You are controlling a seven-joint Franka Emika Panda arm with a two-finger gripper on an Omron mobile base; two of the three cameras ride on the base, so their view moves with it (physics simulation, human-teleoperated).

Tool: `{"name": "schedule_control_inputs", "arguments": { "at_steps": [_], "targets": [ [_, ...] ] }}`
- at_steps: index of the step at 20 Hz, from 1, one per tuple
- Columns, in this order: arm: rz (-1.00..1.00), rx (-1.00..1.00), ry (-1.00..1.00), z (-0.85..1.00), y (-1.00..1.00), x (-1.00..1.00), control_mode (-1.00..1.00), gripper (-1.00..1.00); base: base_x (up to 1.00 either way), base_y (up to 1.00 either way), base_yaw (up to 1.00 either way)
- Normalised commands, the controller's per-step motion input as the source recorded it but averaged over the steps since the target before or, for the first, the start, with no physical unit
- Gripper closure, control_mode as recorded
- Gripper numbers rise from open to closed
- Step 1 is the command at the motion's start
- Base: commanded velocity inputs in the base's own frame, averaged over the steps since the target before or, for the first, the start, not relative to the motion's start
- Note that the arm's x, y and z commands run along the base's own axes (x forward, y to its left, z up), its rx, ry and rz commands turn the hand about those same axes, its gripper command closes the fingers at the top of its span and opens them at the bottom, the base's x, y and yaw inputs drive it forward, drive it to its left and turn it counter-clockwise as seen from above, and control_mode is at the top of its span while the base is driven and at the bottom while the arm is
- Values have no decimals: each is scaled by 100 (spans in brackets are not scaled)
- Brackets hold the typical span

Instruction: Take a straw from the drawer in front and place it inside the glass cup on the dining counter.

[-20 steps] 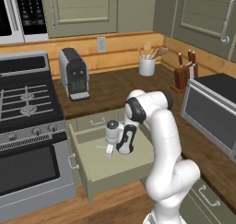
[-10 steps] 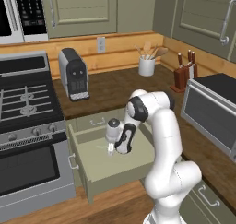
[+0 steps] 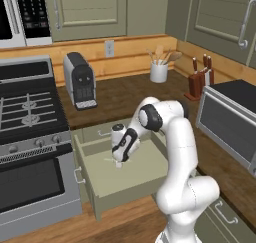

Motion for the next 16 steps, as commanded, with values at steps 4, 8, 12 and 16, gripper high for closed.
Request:
{"name": "schedule_control_inputs", "arguments": {
  "at_steps": [4, 8, 12, 16],
  "targets": [
    [2, -11, 9, -59, 0, 5, -100, 100, 0, 0, 0],
    [1, -7, 0, -47, 0, 0, -100, 100, 0, 0, 0],
    [2, -2, -5, -43, 0, -1, -100, 100, 0, 0, 0],
    [2, 0, -21, -31, 1, -9, -100, 100, 0, 0, 0]
  ]
}}
